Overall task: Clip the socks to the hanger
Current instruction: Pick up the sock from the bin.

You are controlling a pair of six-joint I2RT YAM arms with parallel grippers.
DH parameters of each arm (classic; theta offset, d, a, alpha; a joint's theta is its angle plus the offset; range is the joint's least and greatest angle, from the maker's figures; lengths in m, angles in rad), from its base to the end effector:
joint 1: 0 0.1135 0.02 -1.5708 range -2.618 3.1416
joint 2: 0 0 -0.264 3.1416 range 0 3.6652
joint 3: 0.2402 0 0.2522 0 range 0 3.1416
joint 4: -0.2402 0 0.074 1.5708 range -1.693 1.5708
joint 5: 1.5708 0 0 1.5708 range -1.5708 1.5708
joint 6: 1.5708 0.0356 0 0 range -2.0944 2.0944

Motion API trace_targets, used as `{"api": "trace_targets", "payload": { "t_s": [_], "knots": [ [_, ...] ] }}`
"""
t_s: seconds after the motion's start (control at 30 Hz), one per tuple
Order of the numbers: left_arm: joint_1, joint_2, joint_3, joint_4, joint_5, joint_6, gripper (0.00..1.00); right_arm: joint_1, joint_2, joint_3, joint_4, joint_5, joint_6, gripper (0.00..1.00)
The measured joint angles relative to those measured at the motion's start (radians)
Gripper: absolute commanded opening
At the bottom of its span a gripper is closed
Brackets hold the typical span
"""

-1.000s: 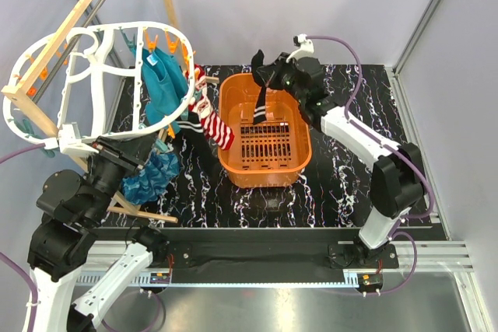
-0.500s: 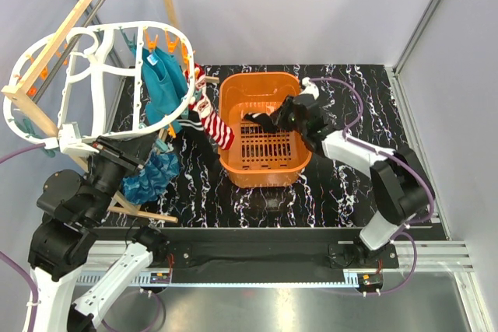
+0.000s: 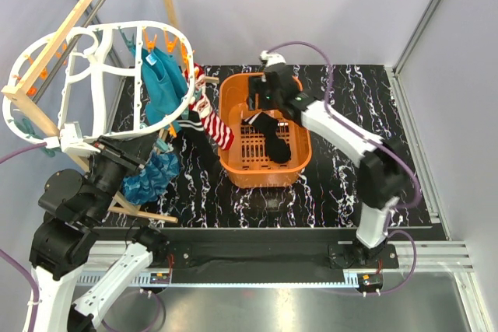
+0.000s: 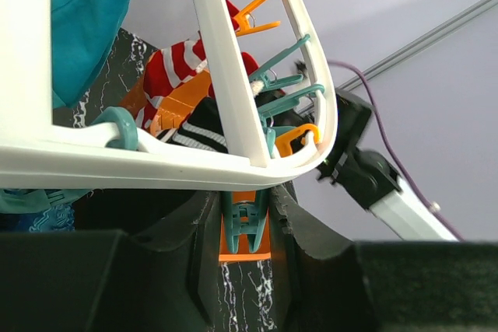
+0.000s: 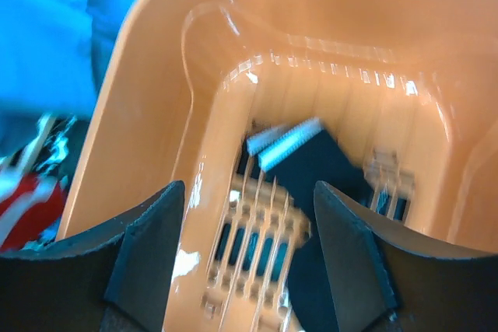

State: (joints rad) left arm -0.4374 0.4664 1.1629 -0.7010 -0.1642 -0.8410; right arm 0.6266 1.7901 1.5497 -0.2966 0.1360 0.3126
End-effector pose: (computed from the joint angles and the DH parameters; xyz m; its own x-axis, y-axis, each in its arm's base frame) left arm 0.0412 -0.0128 0.4349 -0.2038 -0.7164 -0.6673 0.1769 0.6434 -0.7448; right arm 0.3459 0.2444 0.3152 -0.5439 -0.0176 -0.8389 -0.3356 0.9209 0.1983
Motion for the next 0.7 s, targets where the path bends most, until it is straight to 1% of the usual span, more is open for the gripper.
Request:
{"api": "trace_targets", "payload": {
  "t_s": [0.07, 0.17, 0.3, 0.43, 0.47, 0.5, 0.57, 0.6, 0.63, 0.7],
  "knots": [
    [0.0, 0.0, 0.0, 0.0, 0.0, 0.0, 0.0, -0.001, 0.129, 0.143, -0.049, -0.006, -0.043, 0.73],
    [0.0, 0.0, 0.0, 0.0, 0.0, 0.0, 0.0, -0.001, 0.277, 0.262, -0.122, -0.007, -0.071, 0.72],
    [0.0, 0.0, 0.0, 0.0, 0.0, -0.001, 0.0, -0.001, 0.416, 0.336, -0.222, -0.003, -0.074, 0.68],
    [0.0, 0.0, 0.0, 0.0, 0.0, -0.001, 0.0, -0.002, 0.471, 0.348, -0.272, 0.004, -0.069, 0.67],
    [0.0, 0.0, 0.0, 0.0, 0.0, -0.001, 0.0, -0.002, 0.478, 0.348, -0.28, 0.005, -0.067, 0.65],
    [0.0, 0.0, 0.0, 0.0, 0.0, -0.001, 0.0, -0.002, 0.483, 0.349, -0.282, 0.006, -0.066, 0.61],
    [0.0, 0.0, 0.0, 0.0, 0.0, -0.001, 0.0, -0.002, 0.496, 0.365, -0.29, 0.013, -0.067, 0.57],
    [0.0, 0.0, 0.0, 0.0, 0.0, -0.001, 0.0, -0.002, 0.502, 0.374, -0.293, 0.016, -0.066, 0.53],
    [0.0, 0.0, 0.0, 0.0, 0.0, -0.001, 0.0, -0.003, 0.508, 0.381, -0.293, 0.023, -0.068, 0.45],
    [0.0, 0.0, 0.0, 0.0, 0.0, -0.001, 0.0, -0.004, 0.517, 0.388, -0.295, 0.04, -0.074, 0.36]
  ]
}}
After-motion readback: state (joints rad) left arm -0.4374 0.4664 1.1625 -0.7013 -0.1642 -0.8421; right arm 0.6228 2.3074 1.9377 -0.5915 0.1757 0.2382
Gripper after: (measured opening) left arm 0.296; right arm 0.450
